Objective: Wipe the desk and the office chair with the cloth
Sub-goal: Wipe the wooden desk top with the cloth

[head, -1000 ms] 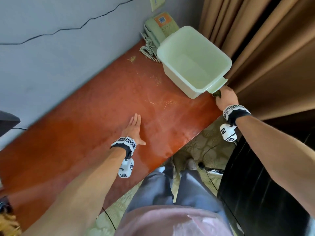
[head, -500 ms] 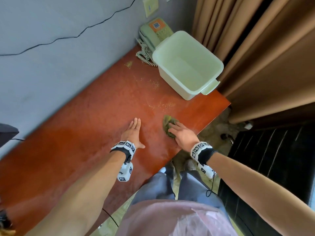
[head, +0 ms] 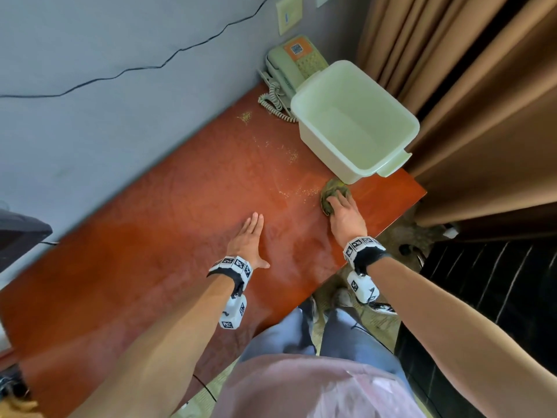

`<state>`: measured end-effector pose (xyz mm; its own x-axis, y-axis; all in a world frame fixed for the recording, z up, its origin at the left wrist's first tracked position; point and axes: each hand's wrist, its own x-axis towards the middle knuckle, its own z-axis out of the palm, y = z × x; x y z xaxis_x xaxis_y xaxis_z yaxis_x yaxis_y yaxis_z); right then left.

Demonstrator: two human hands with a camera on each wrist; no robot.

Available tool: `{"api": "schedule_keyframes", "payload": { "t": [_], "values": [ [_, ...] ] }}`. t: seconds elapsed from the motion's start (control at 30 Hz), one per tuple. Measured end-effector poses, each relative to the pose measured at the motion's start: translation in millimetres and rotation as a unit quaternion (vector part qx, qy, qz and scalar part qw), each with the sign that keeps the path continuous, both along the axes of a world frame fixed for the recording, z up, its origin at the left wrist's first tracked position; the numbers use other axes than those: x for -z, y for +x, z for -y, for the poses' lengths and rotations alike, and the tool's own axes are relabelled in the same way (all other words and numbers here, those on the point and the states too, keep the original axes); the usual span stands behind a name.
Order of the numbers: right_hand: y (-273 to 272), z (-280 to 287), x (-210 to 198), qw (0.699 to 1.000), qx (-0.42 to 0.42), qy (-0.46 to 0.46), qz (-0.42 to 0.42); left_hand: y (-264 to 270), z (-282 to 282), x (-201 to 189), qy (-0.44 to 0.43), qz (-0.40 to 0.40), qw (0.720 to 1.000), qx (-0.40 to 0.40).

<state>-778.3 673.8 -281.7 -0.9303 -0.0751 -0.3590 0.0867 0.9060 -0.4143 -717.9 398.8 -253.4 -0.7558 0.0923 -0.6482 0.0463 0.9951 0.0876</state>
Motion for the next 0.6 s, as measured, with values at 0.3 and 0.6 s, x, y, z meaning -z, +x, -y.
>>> {"api": "schedule_keyframes", "payload": {
  "t": [0.3, 0.6],
  "values": [
    [-41.9, 35.0, 3.3, 1.0, 0.011, -0.007, -0.026, 1.5, 4.6, -1.9, 0.029, -0.02, 0.999, 0.0],
    [-68.8, 43.5, -2.3, 0.996, -0.063, -0.021, -0.053, 3.6, 8.7, 3.3, 0.043, -0.022, 0.999, -0.017]
  ]
}}
